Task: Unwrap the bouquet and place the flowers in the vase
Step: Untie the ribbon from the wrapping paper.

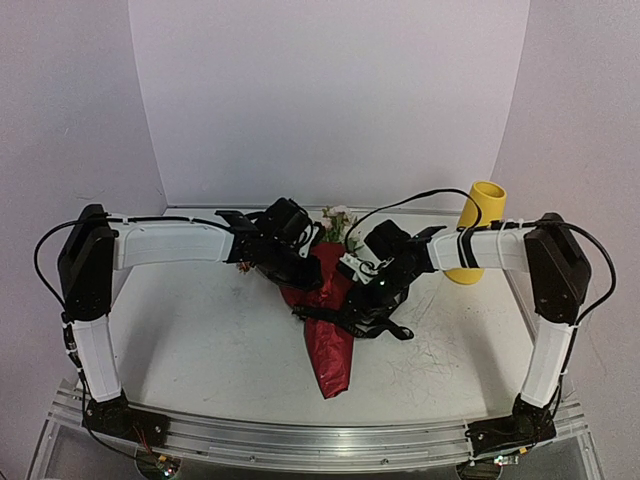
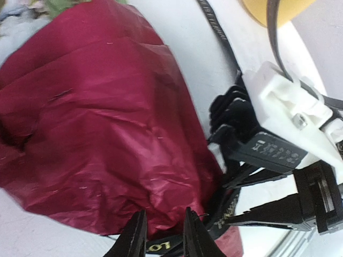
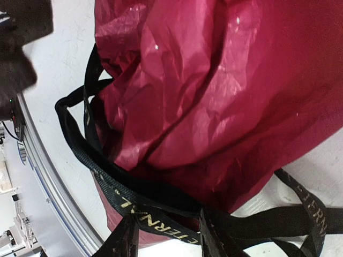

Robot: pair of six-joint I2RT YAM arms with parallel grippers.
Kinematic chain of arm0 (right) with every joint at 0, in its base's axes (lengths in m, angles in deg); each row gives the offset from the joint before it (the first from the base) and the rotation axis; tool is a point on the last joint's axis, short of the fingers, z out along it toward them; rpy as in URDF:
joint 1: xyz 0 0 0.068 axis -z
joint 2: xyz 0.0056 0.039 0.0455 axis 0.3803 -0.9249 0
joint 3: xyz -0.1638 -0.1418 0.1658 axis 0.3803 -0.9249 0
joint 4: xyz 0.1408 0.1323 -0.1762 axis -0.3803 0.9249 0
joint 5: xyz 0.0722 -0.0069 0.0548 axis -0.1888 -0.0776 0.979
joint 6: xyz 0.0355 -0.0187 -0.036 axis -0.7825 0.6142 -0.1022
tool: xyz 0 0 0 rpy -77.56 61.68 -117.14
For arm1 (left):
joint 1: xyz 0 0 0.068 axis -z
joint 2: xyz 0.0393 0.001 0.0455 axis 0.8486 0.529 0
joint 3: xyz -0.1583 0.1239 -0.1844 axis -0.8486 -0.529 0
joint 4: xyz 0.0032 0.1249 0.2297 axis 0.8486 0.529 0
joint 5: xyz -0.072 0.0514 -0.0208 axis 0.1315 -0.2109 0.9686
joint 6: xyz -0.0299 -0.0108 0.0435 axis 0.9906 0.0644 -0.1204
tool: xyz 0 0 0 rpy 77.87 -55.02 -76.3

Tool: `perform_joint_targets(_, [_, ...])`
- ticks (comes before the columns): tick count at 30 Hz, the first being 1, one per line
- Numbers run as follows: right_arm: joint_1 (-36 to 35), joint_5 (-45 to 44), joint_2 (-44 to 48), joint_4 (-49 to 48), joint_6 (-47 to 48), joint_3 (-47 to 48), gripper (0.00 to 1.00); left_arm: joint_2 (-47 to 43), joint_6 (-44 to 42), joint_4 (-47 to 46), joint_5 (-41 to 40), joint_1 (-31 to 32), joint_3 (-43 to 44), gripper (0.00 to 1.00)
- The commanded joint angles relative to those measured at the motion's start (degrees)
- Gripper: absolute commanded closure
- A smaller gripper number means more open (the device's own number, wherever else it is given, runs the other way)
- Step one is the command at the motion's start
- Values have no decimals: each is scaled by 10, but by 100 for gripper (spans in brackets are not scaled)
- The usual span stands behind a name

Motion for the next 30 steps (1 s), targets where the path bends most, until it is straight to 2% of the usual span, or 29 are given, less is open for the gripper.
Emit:
perform_joint_targets(1, [0, 3, 38, 10, 0, -17, 61, 18, -19, -8, 87, 0, 34, 73])
perform_joint_targets(11, [0, -57, 98, -5, -7, -62, 60, 20, -31, -9, 167, 0, 25, 59])
perform_joint_targets(14, [1, -104, 130, -16, -23, -89, 63, 23, -41, -9, 190, 2, 31, 54])
perform_joint_targets(16, [1, -145, 152, -22, -36, -106, 61, 30, -46, -8, 196, 4, 37, 52])
perform_joint_targets(20, [12, -218, 201, -23, -45, -129, 60, 53, -46, -4, 202, 8, 54, 51])
perform_joint_targets(24, [29, -259, 249, -24, -55, -153, 60, 88, -48, 18, 193, 18, 94, 55])
perform_joint_targets(30, [41, -273, 282, -24, -58, -173, 59, 139, -75, 78, 156, 41, 167, 57])
